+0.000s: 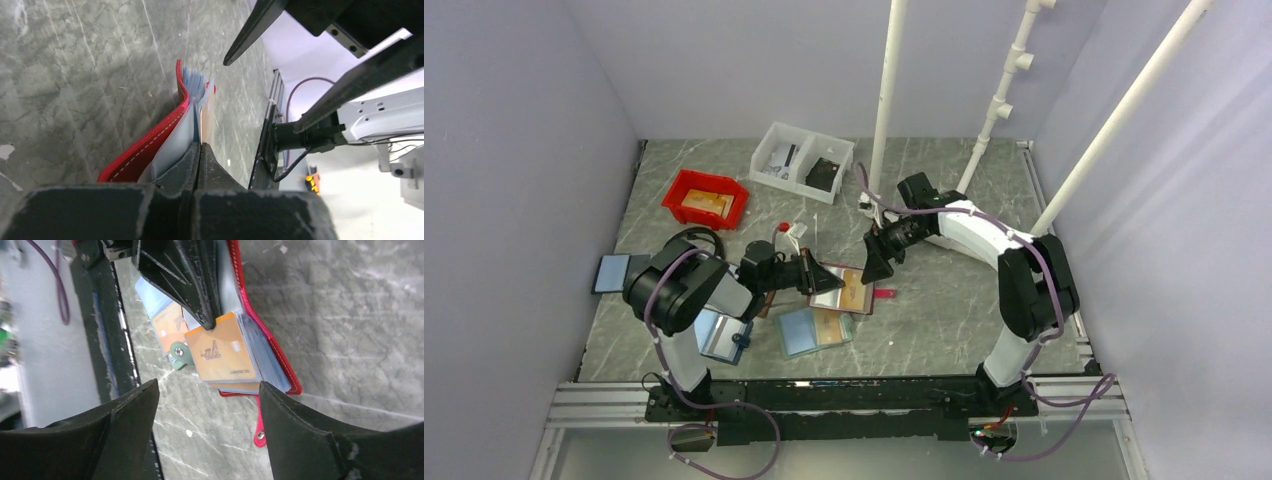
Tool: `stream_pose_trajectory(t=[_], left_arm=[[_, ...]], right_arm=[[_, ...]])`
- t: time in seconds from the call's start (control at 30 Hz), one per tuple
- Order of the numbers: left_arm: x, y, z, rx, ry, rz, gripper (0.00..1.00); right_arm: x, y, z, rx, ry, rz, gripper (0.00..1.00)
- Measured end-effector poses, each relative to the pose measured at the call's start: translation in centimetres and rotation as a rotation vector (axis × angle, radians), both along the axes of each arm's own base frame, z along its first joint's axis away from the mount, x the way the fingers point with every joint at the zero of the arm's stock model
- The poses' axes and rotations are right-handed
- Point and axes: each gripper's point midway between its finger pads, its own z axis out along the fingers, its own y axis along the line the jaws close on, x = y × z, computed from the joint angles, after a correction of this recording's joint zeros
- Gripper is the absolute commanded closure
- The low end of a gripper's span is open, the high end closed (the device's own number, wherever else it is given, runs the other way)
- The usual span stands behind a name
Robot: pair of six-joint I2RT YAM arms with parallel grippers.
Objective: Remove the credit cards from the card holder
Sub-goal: Remove the credit card from the card holder.
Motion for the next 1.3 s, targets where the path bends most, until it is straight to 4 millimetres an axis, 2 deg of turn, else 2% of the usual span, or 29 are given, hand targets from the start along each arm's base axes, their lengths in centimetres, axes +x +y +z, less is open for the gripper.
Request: stream_pose_trajectory(t=[0.17,0.3,0.47,0.63,0.8,1.07,1.23,1.3], left_arm=[[-0.4,0.4,0.5,0.085,-0.06,-0.044,1.0],[-0.8,0.9,1.2,0.145,-0.13,-0.077,1.0],[-1.4,1.4,1.9,0.186,-0.221,-0.113,1.0],[-2.0,1.2,2.0,0.195,-0.279,-0.155,1.0],[-3.6,0.2,2.0,0.193,-0.329,-0.231,1.0],[-4.4,-0.4,1.9,0.21,-0.36,-0.28,1.0],[-4.4,-0.4,2.0,0.211,-0.376,-0.284,1.0],[-4.4,-0.5,2.2,0.208,-0.385,-0.284,1.0]], right_arm=[[-0.9,0.1,0.6,-0.027,-0.192,0.103,0.13],[-1.6,-1.1,-0.8,-0.037,-0.288,0.191,0.12],[-3.3,-2.4,-2.6,-0.032,-0.341,0.284,0.11],[-3.2,-2.3,-2.6,-0.02,-0.381,0.316,0.12],[-3.2,-2.1,-2.4,-0.001,-0.392,0.326,0.12],[-3.5,-1.8,-3.0,0.028,-0.361,0.35,0.2],[-4.0,-1.6,-4.3,0.033,-0.284,0.375,0.29],[-4.3,-1.5,-4.5,0.034,-0.263,0.382,0.36]])
